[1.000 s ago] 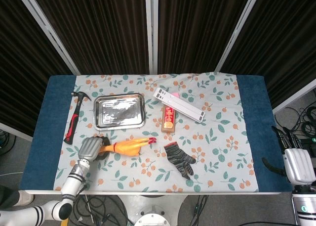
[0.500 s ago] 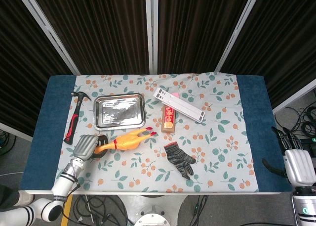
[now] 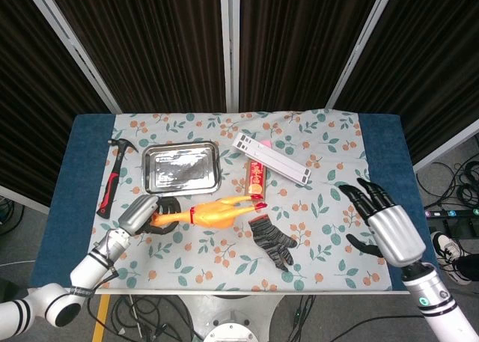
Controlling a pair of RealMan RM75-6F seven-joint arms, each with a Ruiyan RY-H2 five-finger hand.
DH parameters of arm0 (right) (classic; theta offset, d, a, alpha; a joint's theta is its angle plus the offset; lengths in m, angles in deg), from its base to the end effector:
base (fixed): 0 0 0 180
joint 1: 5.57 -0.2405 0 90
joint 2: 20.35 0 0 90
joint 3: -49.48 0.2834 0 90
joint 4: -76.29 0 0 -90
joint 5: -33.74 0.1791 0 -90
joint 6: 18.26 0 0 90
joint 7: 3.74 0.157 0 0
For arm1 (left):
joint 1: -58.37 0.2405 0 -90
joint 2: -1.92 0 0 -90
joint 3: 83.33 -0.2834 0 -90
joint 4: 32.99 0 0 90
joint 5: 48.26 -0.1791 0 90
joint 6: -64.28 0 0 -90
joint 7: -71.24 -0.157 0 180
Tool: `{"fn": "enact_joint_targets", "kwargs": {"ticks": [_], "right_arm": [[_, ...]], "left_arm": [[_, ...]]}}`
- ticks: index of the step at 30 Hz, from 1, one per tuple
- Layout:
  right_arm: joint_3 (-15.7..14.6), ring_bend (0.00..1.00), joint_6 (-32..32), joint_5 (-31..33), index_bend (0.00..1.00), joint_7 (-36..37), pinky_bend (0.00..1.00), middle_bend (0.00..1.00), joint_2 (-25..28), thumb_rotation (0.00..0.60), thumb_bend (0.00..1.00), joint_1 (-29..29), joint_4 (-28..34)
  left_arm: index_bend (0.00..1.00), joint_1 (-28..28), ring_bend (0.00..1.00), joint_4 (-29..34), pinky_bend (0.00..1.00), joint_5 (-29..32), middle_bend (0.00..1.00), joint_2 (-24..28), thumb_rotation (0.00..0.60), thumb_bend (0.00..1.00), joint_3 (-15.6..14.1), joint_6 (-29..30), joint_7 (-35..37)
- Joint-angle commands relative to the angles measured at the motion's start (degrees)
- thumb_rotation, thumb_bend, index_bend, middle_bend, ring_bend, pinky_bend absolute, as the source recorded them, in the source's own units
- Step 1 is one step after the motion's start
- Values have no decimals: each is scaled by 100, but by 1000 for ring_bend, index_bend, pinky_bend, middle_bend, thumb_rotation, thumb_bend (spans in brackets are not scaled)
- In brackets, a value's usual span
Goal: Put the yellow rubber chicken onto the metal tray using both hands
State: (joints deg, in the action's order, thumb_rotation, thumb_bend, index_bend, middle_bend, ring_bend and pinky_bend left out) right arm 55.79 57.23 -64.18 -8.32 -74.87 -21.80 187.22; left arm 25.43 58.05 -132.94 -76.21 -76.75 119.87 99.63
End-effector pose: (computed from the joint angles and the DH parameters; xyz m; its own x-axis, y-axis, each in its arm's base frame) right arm -0.1971 -0.2357 0.2027 0.3863 -0.0244 0.9221 -0.8335 -0.4373 0.3376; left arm -0.1957 0.3160 0.0542 -0.1067 0.5051 0.8564 0.9330 -0.2469 0.2619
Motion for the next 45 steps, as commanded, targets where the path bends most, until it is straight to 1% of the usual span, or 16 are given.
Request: {"fn": "enact_joint_targets", "kwargs": {"ticks": [1, 4, 7, 12, 14, 18, 22, 28, 37, 40, 43, 45], "right_arm": [[230, 10, -613, 128, 0, -634, 123, 145, -110, 600, 79, -441, 452], [408, 10, -1075, 473, 0, -1085, 123, 159, -338, 600, 51, -805, 620], [599, 10, -1446, 913, 18, -1558, 123, 177, -636, 600, 47, -1160, 704], [889, 10, -1985, 1891, 79, -2294, 123, 209, -1181, 600, 47, -1787, 587], [987, 10, -2064, 2201, 86, -2600, 123, 213, -1404, 600, 49, -2026, 470], [1073, 10, -2064, 2635, 96, -3119, 123, 223, -1772, 600, 49, -2376, 299], [1104, 10, -2039, 3058, 108, -3572, 123, 235, -2029, 600, 50, -2680, 163], [1085, 25, -1998, 3615, 154, -3963, 123, 271, -2347, 600, 57, -3069, -46], [1065, 121, -1842, 4152, 353, -4266, 134, 420, -2661, 600, 108, -3520, -322], [1065, 212, -1745, 4256, 496, -4287, 168, 524, -2761, 600, 192, -3620, -401], [1061, 308, -1704, 4349, 607, -4292, 203, 607, -2849, 600, 309, -3728, -477], [1062, 395, -1663, 4353, 699, -4245, 239, 689, -2921, 600, 405, -3786, -522]], "left_arm": [[722, -365, 682, 321, 799, 347, 739, 295, 600, 673, 253, -531, 303], [722, -524, 682, 492, 799, 676, 739, 401, 600, 674, 400, -803, 313], [722, -665, 682, 653, 799, 1004, 738, 491, 600, 676, 519, -1015, 176], [722, -853, 682, 816, 799, 1551, 739, 530, 600, 681, 678, -1213, -127], [723, -917, 682, 871, 799, 1725, 739, 549, 600, 683, 725, -1296, -184], [723, -1005, 683, 928, 799, 1930, 739, 572, 600, 684, 763, -1370, -343], [723, -1056, 684, 992, 799, 2091, 739, 585, 600, 684, 789, -1388, -468], [723, -1160, 684, 1025, 799, 2320, 739, 610, 600, 684, 834, -1462, -635], [723, -1213, 685, 1079, 799, 2512, 739, 692, 600, 687, 902, -1534, -674], [723, -1208, 685, 1108, 799, 2517, 739, 731, 600, 688, 920, -1536, -667], [723, -1203, 685, 1148, 799, 2492, 739, 768, 600, 689, 925, -1540, -674], [723, -1196, 684, 1176, 799, 2474, 739, 782, 600, 689, 932, -1525, -674]]}}
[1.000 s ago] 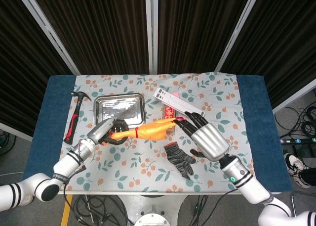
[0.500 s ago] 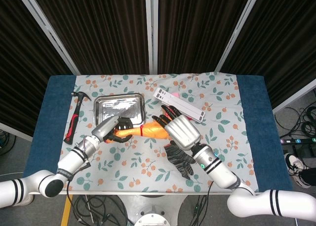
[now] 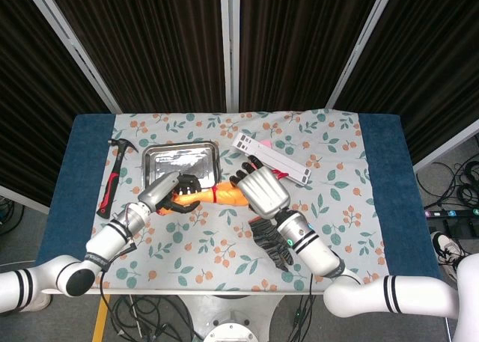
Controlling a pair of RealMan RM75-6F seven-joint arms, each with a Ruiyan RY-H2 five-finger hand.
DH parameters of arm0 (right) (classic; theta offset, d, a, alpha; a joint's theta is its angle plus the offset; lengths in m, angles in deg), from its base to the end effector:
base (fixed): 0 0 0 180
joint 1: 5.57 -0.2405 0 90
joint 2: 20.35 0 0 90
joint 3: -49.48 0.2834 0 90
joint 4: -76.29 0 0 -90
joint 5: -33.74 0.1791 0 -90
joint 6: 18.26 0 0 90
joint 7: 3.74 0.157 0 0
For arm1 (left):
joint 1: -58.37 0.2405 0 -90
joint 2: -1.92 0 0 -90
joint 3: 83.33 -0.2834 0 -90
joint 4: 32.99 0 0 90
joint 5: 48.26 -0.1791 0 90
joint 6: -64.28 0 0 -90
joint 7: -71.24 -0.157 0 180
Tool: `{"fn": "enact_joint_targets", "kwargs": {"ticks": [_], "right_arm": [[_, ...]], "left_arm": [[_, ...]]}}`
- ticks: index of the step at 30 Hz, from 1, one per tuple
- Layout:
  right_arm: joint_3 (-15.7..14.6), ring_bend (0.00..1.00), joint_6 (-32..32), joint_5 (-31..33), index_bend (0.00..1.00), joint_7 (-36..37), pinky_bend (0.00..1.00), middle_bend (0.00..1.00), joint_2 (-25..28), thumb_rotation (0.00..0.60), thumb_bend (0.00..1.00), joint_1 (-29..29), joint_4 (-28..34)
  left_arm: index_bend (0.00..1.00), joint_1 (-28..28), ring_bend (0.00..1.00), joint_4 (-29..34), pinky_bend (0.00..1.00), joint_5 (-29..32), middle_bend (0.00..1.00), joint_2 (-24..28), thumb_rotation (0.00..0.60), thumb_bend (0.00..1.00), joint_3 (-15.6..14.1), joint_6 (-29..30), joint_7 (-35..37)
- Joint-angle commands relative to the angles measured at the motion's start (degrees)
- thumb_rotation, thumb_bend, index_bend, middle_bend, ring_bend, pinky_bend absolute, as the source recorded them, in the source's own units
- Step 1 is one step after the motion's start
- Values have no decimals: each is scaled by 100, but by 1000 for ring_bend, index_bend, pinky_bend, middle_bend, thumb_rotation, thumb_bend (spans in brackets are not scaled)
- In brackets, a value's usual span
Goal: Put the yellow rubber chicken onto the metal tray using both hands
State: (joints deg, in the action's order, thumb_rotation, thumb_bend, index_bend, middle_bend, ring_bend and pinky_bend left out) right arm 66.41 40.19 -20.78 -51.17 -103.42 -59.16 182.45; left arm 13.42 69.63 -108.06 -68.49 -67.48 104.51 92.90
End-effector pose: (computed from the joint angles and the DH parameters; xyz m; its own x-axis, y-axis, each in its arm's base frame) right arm -0.0367 -0.3591 0.0476 0.5845 -0.0355 0.8106 -0.6678 -0.5884 0.4558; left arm -0.1240 0.3598 0.0784 -0.1935 0.6053 0.7722 0.9383 -0.1157 0.3258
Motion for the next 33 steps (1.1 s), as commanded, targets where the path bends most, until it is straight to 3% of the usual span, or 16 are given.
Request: {"fn": "enact_joint_targets", "kwargs": {"ticks": [1, 6, 9, 11, 13, 15, 18, 21, 24, 27, 33], "right_arm": [[3, 439, 51, 10, 748, 84, 255, 731, -93, 600, 470, -70, -57], [-41, 608, 86, -61, 929, 264, 310, 895, -162, 600, 759, -143, -114], [-93, 658, 111, -75, 991, 303, 322, 923, -168, 600, 873, -169, -132], [-107, 669, 141, -84, 1000, 339, 324, 931, -165, 600, 895, -183, -146], [-114, 660, 180, -112, 975, 406, 324, 929, -154, 600, 819, -175, -153], [-125, 605, 218, -133, 863, 454, 314, 881, -112, 600, 649, -164, -155], [-139, 418, 279, -104, 556, 451, 264, 664, -59, 600, 311, -161, -131], [-142, 244, 291, -25, 240, 462, 224, 405, 8, 600, 59, -169, -46], [-157, 149, 300, 24, 31, 485, 190, 220, 78, 600, 0, -172, 61], [-196, 133, 327, 26, 0, 487, 182, 145, 150, 600, 0, -166, 149], [-291, 118, 379, 22, 0, 463, 177, 118, 242, 600, 0, -161, 246]], "left_arm": [[723, 10, 684, 29, 799, -24, 739, 13, 600, 689, 4, 18, -3], [723, 24, 685, 56, 799, -62, 740, 17, 600, 690, -5, 37, -8], [723, 25, 685, 42, 799, -69, 740, 4, 600, 689, -13, 33, -3], [723, 26, 684, 26, 799, -73, 740, -5, 600, 689, -19, 28, -1], [723, 29, 685, 7, 799, -65, 740, -10, 600, 689, -19, 24, 15], [723, 35, 685, -18, 799, -53, 740, -12, 600, 689, -18, 17, 37], [723, 44, 684, -51, 799, -18, 740, 6, 600, 690, 24, -22, 145], [723, 53, 685, -77, 799, 1, 739, 46, 600, 691, 80, -103, 304], [723, 68, 685, -108, 799, -8, 739, 88, 600, 692, 135, -188, 477], [723, 90, 685, -145, 799, -32, 739, 117, 600, 693, 167, -255, 618], [723, 120, 685, -193, 799, -112, 739, 156, 600, 695, 218, -341, 818]]}}
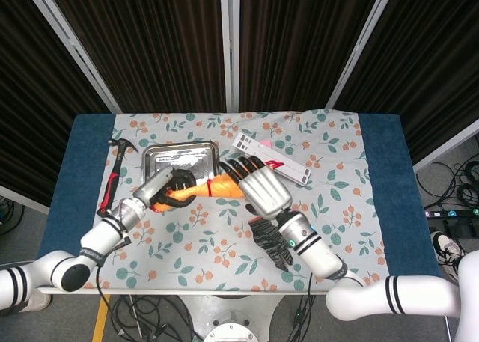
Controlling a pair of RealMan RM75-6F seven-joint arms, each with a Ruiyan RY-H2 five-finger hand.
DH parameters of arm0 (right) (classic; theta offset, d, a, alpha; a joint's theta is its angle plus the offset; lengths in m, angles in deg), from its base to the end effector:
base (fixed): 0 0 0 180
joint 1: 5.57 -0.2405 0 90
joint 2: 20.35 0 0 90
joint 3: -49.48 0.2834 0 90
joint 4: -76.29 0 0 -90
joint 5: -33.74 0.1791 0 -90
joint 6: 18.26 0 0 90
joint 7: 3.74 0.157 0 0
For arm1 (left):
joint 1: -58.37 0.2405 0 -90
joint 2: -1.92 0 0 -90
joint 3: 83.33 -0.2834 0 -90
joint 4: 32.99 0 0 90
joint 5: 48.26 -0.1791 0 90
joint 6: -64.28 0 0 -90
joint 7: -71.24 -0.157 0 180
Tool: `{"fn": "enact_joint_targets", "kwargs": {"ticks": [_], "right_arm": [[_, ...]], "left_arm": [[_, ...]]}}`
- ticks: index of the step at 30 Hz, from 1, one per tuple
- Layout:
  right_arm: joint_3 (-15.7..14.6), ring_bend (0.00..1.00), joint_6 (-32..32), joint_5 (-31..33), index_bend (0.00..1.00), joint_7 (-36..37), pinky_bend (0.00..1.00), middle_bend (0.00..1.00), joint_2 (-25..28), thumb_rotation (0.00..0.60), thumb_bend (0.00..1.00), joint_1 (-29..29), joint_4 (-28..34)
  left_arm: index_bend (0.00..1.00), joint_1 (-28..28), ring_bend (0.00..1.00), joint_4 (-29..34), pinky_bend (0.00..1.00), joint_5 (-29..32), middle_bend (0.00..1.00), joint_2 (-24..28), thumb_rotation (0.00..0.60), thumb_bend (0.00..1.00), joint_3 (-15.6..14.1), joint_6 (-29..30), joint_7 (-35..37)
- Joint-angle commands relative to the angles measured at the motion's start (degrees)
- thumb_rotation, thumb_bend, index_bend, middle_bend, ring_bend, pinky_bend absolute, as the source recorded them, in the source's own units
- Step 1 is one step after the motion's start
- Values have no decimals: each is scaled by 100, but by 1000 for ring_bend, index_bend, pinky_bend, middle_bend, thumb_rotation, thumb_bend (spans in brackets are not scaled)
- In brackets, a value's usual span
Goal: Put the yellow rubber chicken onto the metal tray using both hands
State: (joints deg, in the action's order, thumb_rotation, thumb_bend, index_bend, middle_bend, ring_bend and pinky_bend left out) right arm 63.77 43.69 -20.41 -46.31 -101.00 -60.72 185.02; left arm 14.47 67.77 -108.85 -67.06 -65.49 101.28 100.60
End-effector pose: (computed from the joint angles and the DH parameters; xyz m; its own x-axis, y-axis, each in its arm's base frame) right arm -0.0355 -0.3562 0.0592 0.5388 -0.0603 0.8402 -0.7036 -0.5807 0.4096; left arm -0.1325 0.3671 0.0882 -0.2912 0.6051 0.7409 0.9194 -0.0370 0.3915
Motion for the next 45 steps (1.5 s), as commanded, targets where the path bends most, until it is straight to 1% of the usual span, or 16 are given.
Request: {"fn": "enact_joint_targets", "kwargs": {"ticks": [1, 4, 7, 13, 15, 20, 24, 27, 32, 35, 37, 39, 40, 41, 42, 45], "right_arm": [[-38, 118, 46, -18, 0, -48, 176, 121, -17, 600, 0, -16, -35], [-48, 118, 70, 28, 0, -120, 174, 149, -119, 600, 0, -79, -145], [-28, 129, 104, 70, 33, -148, 172, 236, -247, 600, 6, -141, -238], [31, 242, 221, 74, 396, -149, 186, 480, -487, 600, 161, -230, -387], [50, 317, 276, 31, 543, -121, 213, 577, -555, 600, 249, -242, -426], [30, 522, 405, -204, 811, -5, 266, 791, -677, 600, 439, -217, -494], [-13, 625, 395, -282, 958, 55, 292, 899, -657, 600, 648, -184, -446], [-46, 681, 372, -305, 1000, 63, 315, 945, -621, 600, 733, -166, -423], [-91, 724, 312, -275, 1000, 60, 347, 972, -581, 600, 829, -151, -390], [-108, 735, 248, -230, 1000, 106, 357, 981, -551, 600, 836, -140, -358], [-96, 730, 248, -230, 1000, 147, 357, 981, -531, 600, 802, -127, -364], [-69, 678, 242, -146, 953, 186, 320, 939, -495, 600, 661, -107, -348], [-57, 624, 226, -82, 882, 176, 292, 885, -462, 600, 586, -107, -326], [-44, 546, 223, -30, 748, 156, 260, 789, -433, 600, 508, -109, -313], [-32, 457, 228, 11, 558, 132, 239, 663, -406, 600, 437, -112, -304], [-13, 310, 229, 107, 196, 140, 224, 423, -352, 600, 326, -101, -261]], "left_arm": [[723, 19, 685, -3, 799, -49, 739, 19, 600, 696, 25, -23, 69], [723, 23, 685, 16, 799, -94, 740, 48, 600, 696, 43, -58, 127], [723, 26, 685, 32, 799, -117, 740, 66, 600, 697, 46, -75, 153], [723, 46, 685, 82, 799, -144, 740, 84, 600, 696, 13, -60, 141], [723, 51, 685, 96, 799, -151, 740, 82, 600, 696, -2, -52, 130], [723, 50, 685, 113, 799, -173, 740, 64, 600, 696, -29, -36, 99], [723, 44, 685, 125, 799, -183, 740, 60, 600, 696, -33, -1, 59], [723, 33, 685, 128, 799, -166, 740, 49, 600, 696, -46, 18, 10], [723, 9, 685, 127, 799, -133, 740, 22, 600, 696, -61, 23, -38], [723, -3, 685, 115, 799, -109, 739, 6, 600, 697, -69, 30, -69], [723, -3, 685, 116, 799, -101, 740, 5, 600, 696, -75, 38, -85], [723, 11, 685, 130, 799, -105, 740, 9, 600, 696, -85, 67, -100], [723, 18, 685, 138, 799, -111, 740, 11, 600, 696, -89, 79, -106], [723, 23, 685, 145, 799, -118, 739, 15, 600, 696, -91, 87, -110], [723, 32, 685, 155, 799, -128, 740, 21, 600, 696, -95, 97, -110], [723, 56, 685, 163, 799, -143, 740, 24, 600, 696, -107, 129, -109]]}}
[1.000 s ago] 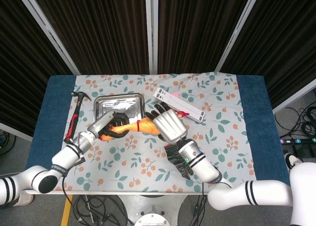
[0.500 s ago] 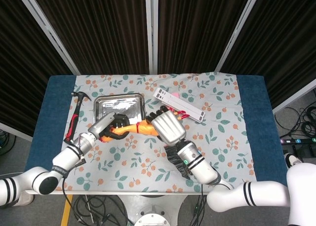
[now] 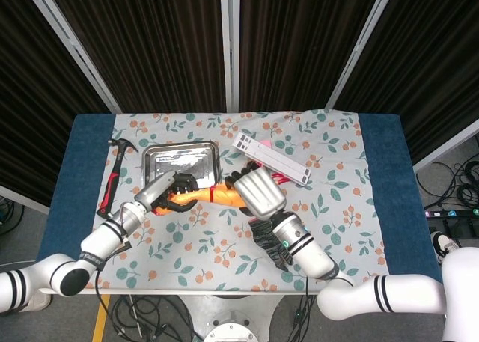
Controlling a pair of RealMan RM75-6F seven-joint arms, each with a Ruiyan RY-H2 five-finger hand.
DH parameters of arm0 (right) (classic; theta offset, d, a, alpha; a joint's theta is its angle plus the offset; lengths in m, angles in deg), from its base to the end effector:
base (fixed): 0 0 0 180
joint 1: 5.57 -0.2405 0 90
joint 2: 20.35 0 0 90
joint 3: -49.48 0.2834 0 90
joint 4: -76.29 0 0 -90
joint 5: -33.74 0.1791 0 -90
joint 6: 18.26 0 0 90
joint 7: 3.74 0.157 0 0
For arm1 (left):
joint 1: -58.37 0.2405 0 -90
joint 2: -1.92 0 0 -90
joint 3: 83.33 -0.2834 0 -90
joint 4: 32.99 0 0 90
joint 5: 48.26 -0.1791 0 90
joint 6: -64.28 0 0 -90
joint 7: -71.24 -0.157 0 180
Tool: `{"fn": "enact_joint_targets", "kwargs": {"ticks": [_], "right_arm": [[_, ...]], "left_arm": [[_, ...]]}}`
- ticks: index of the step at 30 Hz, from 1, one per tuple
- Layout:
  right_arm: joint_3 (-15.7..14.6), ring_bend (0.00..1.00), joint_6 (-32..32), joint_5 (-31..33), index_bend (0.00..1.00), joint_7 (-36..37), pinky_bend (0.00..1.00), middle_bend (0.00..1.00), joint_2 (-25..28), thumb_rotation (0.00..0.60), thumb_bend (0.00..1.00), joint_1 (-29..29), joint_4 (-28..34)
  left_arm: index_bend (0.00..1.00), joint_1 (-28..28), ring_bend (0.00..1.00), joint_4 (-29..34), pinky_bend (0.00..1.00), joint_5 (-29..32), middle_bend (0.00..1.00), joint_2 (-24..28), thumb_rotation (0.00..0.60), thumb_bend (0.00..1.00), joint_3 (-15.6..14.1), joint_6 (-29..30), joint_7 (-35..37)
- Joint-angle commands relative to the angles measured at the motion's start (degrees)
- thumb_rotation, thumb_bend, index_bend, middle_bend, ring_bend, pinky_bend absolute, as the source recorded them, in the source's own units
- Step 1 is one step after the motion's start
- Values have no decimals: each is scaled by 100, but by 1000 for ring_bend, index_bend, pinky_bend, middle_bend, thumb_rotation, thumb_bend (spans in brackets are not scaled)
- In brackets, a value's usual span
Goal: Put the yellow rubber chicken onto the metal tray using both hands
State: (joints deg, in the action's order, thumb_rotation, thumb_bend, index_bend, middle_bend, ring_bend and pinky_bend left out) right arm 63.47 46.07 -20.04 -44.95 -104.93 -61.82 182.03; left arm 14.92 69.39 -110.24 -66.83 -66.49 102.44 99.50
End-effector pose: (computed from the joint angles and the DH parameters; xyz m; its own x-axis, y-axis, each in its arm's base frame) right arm -0.0315 -0.3599 0.0443 0.5014 -0.0647 0.8628 -0.7318 -0.5638 0.3830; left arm -0.1311 0.3590 0.0866 -0.2649 0.6153 0.7425 0.9230 -0.0611 0.3800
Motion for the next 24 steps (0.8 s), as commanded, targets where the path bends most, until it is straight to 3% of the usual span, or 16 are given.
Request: {"fn": "enact_joint_targets", "kwargs": {"ticks": [1, 3, 6, 14, 20, 24], "right_arm": [[19, 282, -22, 113, 129, -1, 220, 365, 67, 600, 293, 9, 55], [12, 203, -13, 167, 6, -38, 200, 175, 121, 600, 162, 12, 84], [7, 140, -2, 217, 0, -24, 182, 22, 209, 600, 28, 37, 157], [-49, 133, 96, -51, 0, 325, 179, 0, 615, 600, 0, 278, 400], [-225, 133, 414, -595, 0, 743, 178, 0, 1197, 600, 0, 752, 721], [-364, 133, 509, -927, 0, 1092, 177, 0, 1544, 600, 0, 1055, 786]], "left_arm": [[723, 19, 685, -1, 799, -3, 740, -2, 600, 696, -10, 24, 2], [723, 38, 685, -20, 799, 0, 740, -6, 600, 696, -24, 49, -2], [723, 63, 685, -67, 799, 24, 740, -11, 600, 696, -31, 96, -14], [723, 138, 683, -297, 782, 198, 740, -102, 600, 696, -31, 259, -30], [722, 140, 673, -1005, 725, 607, 739, -501, 600, 696, -176, 519, -454], [720, 26, 616, -1682, 632, 938, 734, -962, 600, 695, -235, 666, -925]]}}
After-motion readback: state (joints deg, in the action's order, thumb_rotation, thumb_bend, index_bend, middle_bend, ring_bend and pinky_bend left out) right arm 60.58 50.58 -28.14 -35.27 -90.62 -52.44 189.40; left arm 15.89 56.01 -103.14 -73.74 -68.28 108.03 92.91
